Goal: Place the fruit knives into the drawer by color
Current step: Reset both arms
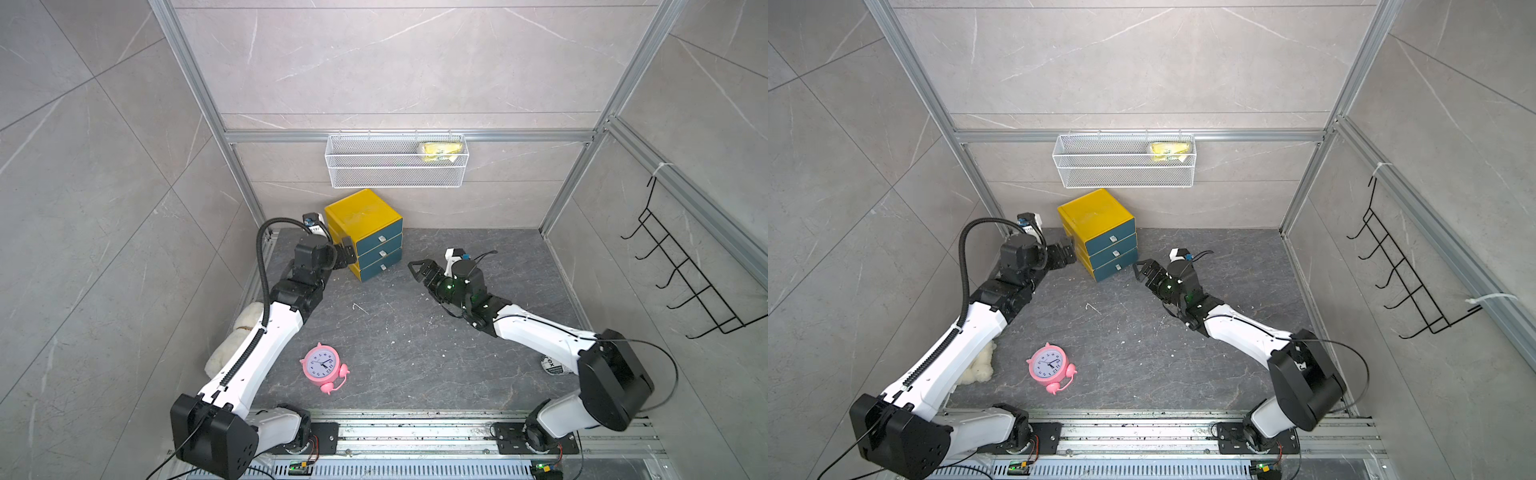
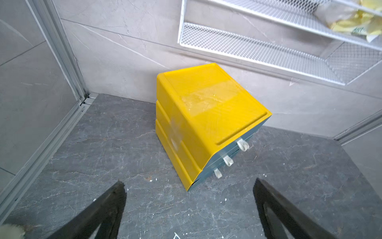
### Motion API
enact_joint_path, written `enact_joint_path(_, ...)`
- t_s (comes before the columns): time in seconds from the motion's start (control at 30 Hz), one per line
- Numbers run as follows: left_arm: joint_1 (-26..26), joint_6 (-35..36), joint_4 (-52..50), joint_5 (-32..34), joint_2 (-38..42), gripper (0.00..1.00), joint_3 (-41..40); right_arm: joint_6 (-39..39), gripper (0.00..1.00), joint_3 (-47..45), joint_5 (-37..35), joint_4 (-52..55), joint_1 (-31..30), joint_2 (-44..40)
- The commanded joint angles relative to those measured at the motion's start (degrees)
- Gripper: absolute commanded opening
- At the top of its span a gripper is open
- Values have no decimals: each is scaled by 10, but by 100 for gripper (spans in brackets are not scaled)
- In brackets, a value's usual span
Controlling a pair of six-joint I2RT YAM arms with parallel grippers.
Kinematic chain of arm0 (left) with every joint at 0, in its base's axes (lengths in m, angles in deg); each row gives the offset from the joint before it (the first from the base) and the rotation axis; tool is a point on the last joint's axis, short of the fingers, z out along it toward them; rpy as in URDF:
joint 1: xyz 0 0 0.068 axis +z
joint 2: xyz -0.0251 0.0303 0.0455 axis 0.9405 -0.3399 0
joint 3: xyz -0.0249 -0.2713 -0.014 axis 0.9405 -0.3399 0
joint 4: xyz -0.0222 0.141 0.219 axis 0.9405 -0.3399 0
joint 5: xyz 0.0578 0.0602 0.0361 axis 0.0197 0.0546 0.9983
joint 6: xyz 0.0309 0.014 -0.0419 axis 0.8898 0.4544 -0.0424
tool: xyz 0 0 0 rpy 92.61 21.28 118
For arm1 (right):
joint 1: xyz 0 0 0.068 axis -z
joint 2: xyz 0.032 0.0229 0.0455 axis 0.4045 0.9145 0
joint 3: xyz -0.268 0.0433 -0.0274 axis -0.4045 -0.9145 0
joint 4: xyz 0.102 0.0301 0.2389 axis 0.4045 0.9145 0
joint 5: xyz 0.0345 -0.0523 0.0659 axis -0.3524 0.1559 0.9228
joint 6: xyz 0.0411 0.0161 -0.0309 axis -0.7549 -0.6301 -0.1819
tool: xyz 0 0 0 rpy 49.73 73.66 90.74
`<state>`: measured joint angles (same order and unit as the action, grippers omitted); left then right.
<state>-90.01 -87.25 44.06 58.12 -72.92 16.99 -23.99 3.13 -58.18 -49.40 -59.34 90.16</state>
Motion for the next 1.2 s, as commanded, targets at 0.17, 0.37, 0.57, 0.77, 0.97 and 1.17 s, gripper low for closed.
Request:
enact_joint_path(0.17,27,159,131,66,-15,100,-117,184,99,71,-166,288,0,-44)
enact_joint_path(0.37,116,116,155,66,-63,100,-191,233,100,92,-222,321,1,-92)
enact_joint_path(0.57,126,148,207,60,-102,100,-232,343,100,-42,-268,141,2,-215)
enact_joint_path(0.77,162,192,352,-10,-108,100,-310,384,100,-68,-315,120,17,-251)
enact_joint_path(0.97,187,171,393,-26,-159,100,-310,541,100,-234,-383,-172,39,-352)
enact_joint_path(1.17,209,156,377,-60,-160,100,-303,641,100,-265,-457,-208,68,-293)
